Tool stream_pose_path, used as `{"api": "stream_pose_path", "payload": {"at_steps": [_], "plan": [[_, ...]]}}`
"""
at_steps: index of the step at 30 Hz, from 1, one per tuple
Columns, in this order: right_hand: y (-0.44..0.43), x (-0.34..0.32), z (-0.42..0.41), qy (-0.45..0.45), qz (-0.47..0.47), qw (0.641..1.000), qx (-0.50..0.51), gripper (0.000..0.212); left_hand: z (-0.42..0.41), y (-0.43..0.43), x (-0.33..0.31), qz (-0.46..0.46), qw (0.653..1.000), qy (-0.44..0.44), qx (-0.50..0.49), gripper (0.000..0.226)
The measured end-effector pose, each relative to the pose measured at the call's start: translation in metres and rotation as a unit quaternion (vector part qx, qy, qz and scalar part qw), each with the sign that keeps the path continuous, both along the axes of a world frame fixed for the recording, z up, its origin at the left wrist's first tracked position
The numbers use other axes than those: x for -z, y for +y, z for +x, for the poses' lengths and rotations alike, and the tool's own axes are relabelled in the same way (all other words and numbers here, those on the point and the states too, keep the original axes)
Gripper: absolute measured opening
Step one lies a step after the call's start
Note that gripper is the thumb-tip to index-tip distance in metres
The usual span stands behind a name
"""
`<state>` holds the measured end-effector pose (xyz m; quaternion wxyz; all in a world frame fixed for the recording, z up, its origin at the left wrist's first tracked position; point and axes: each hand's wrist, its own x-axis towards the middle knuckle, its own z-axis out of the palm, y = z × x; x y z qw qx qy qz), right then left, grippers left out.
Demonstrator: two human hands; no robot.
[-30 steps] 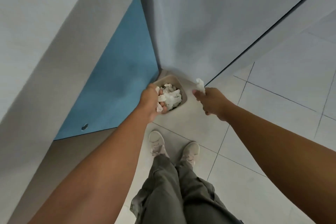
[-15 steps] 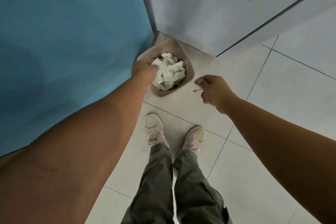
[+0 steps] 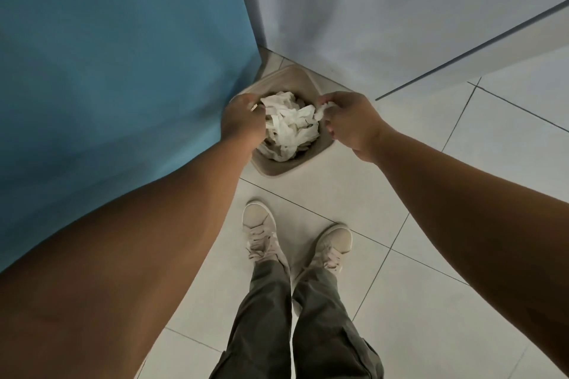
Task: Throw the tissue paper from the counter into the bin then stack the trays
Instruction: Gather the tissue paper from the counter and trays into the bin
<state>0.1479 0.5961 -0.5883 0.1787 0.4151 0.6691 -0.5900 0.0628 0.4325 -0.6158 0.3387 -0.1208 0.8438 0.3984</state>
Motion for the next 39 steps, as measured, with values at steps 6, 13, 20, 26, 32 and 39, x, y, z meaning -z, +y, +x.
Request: {"api": "stream_pose_path", "payload": {"at_steps": [6,13,20,26,32,39], "plan": [[-0.027,0.007,-0.02,0.011,0.027,0.998,-0.06,0.029,-0.004,-0.024,-0.007,0.009,0.999,-0.025,-0.037,0.042],[-0.034,0.018,-0.013,-0.044,0.044,0.994,-0.089,0.044,-0.005,-0.037,-0.012,0.0,1.0,0.0,-0.019,0.038],[-0.034,-0.042,0.013,-0.03,0.066,0.991,-0.109,0.046,0.014,-0.034,-0.074,-0.02,0.995,0.051,0.085,0.034],[-0.033,-0.158,0.038,0.026,0.149,0.976,-0.157,0.041,0.043,-0.026,-0.172,-0.032,0.968,0.148,0.201,0.034],[-0.025,-0.297,0.043,0.127,0.247,0.939,-0.202,0.046,0.058,-0.014,-0.312,-0.038,0.919,0.3,0.254,0.042],[-0.022,-0.451,0.032,0.295,0.354,0.86,-0.219,0.042,0.064,-0.019,-0.467,-0.011,0.888,0.417,0.193,0.046]]}}
